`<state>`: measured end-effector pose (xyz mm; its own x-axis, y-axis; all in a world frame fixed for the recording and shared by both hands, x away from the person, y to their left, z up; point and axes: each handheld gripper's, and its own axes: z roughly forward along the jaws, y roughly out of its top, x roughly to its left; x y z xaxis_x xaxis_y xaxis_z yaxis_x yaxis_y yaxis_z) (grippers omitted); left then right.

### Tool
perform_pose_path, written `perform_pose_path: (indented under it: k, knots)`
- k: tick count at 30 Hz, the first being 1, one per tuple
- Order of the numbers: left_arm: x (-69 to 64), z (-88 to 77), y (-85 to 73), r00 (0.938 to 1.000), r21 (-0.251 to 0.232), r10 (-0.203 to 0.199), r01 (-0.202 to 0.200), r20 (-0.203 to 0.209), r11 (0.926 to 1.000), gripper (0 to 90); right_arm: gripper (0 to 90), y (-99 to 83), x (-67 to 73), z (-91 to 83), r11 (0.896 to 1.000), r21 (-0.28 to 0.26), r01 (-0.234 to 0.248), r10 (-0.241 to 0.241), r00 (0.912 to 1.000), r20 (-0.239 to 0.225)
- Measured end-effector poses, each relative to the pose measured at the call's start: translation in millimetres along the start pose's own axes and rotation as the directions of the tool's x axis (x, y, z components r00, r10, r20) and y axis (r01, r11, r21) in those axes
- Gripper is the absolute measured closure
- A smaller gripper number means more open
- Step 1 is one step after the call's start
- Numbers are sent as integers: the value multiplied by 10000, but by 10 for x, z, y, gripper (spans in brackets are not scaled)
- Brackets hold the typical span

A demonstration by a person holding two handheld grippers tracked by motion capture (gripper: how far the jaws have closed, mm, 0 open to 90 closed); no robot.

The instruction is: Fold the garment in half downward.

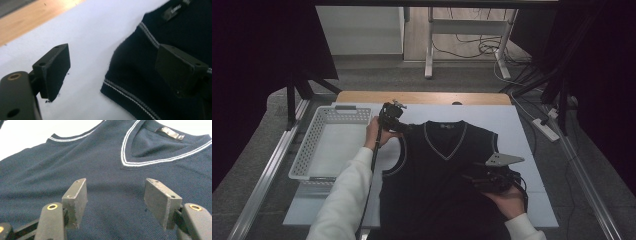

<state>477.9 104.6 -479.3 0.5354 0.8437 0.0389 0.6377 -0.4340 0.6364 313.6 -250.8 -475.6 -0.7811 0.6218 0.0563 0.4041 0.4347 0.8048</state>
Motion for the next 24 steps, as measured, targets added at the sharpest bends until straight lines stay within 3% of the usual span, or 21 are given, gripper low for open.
perform_pose_path:
  k: [11,24]
  knots:
    - [-30,195,-17,9998,798,173,-176,43,9967,128,347,-9,8,28,9999,133,58,-57,10000,-37]
    - [-53,349,-43,9992,1667,390,-403,108,9852,125,346,-17,6,38,9998,181,52,-50,10000,-84]
